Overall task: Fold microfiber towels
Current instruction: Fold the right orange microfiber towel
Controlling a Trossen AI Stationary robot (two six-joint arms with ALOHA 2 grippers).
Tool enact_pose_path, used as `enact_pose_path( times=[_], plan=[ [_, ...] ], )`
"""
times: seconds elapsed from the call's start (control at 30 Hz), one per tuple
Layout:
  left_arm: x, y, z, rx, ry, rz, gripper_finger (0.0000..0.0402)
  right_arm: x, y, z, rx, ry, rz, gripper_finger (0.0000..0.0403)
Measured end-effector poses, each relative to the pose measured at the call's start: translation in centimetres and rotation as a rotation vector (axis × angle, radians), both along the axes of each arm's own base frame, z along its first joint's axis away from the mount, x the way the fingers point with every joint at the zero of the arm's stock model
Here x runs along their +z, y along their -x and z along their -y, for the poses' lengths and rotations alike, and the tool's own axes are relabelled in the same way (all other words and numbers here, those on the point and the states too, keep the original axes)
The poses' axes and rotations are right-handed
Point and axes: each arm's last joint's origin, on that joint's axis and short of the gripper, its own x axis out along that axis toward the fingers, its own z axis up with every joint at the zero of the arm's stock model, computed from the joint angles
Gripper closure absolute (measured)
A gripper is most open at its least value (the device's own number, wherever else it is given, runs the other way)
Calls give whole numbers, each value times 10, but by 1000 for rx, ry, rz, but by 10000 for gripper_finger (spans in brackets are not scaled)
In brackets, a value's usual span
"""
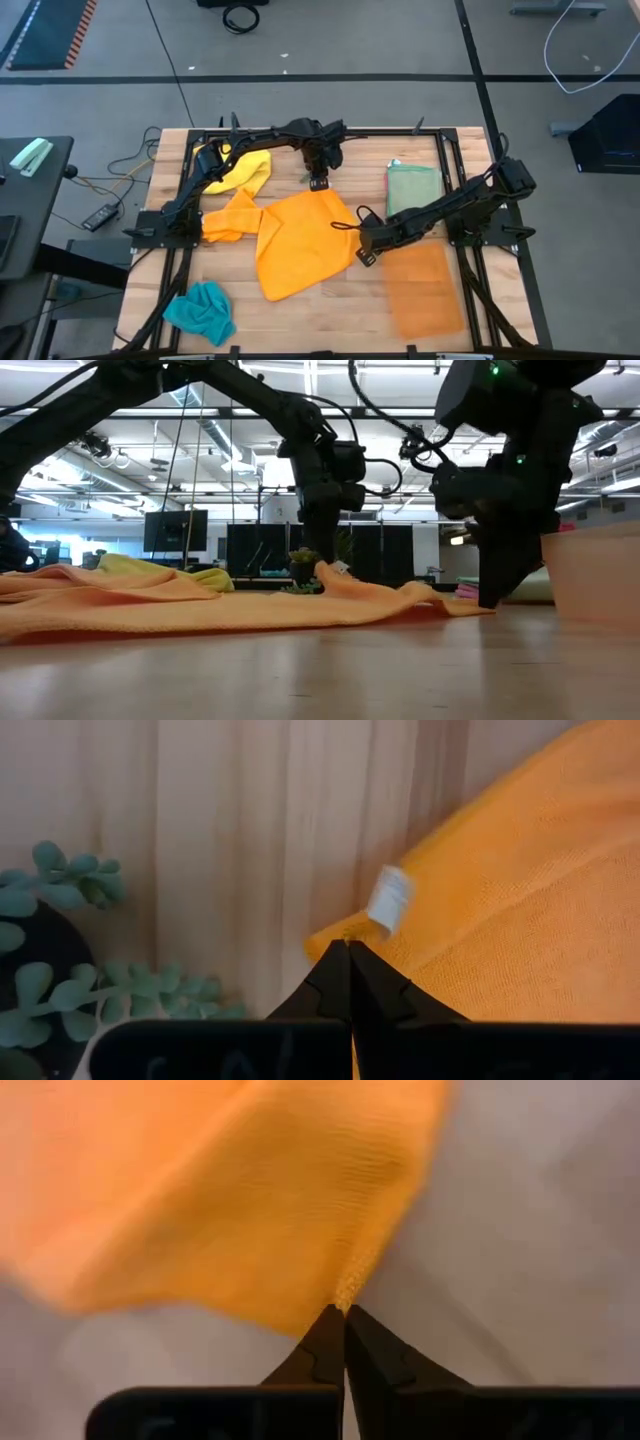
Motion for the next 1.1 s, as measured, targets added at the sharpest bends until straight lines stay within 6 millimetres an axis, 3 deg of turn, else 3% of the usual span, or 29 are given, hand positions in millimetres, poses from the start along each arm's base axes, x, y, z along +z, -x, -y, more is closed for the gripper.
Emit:
enact_pose_path(
  times=[0.13,0.33,0.5,0.6,0.73,0.87,1.0,1.1],
  plan=[
    [13,1,6,-10,-13,24,401,20,-4,0,71,47,72,398],
    [81,18,25,-14,-69,150,401,84,-2,-2,202,205,257,400],
    [154,58,64,-32,-120,336,401,147,10,-2,347,349,406,401],
    [179,93,96,-35,-135,502,401,184,17,-2,416,394,505,402],
    [195,145,143,-32,-130,779,401,222,21,-5,488,436,594,402],
    [199,186,191,-63,-89,1076,401,246,13,-16,600,417,668,402],
    [205,218,234,-132,-29,1319,401,266,5,-34,732,389,731,402],
    [205,232,264,-213,-10,1392,401,283,5,-53,865,359,797,402]
  ],
)
